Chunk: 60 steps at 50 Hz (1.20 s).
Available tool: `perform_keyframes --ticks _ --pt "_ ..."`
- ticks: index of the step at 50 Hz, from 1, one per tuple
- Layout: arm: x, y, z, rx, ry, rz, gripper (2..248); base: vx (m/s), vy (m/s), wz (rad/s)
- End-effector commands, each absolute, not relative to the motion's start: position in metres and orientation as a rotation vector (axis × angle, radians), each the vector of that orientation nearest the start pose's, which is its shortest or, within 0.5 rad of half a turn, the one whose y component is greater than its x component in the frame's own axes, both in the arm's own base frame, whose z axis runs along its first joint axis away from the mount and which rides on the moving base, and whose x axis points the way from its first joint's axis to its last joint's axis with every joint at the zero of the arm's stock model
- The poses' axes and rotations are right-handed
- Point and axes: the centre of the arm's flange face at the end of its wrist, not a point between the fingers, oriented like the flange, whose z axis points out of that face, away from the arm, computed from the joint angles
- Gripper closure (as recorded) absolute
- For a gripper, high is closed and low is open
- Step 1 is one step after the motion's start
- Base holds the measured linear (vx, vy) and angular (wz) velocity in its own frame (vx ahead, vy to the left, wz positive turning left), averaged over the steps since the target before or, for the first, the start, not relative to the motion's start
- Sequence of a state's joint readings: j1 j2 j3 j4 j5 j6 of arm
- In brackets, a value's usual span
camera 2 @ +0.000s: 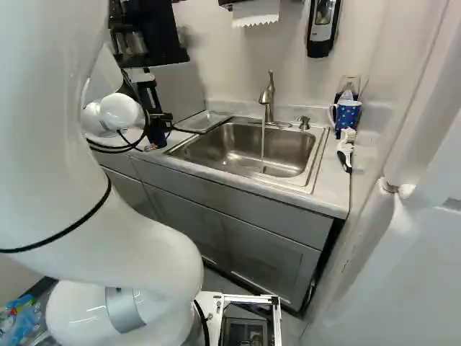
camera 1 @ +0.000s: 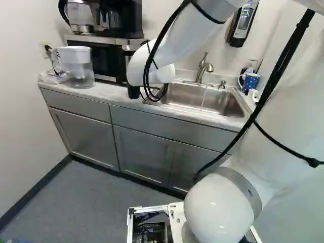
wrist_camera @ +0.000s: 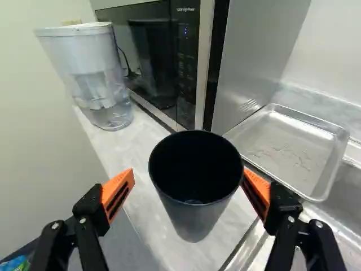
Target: Rinse the cup and place it in the tray
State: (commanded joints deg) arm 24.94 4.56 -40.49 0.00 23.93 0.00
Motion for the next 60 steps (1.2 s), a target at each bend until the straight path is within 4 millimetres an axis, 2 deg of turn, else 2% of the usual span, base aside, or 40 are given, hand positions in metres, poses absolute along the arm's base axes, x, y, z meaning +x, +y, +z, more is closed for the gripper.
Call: perform_keyframes --ticks 36,60 --pt "0.4174 0.1941 0.5257 -2.349 -0.519 -1.614 3 0.0 0.0 0.0" --pt "0.4109 0.1872 0.5253 -2.353 -0.511 -1.618 3 0.0 0.0 0.0"
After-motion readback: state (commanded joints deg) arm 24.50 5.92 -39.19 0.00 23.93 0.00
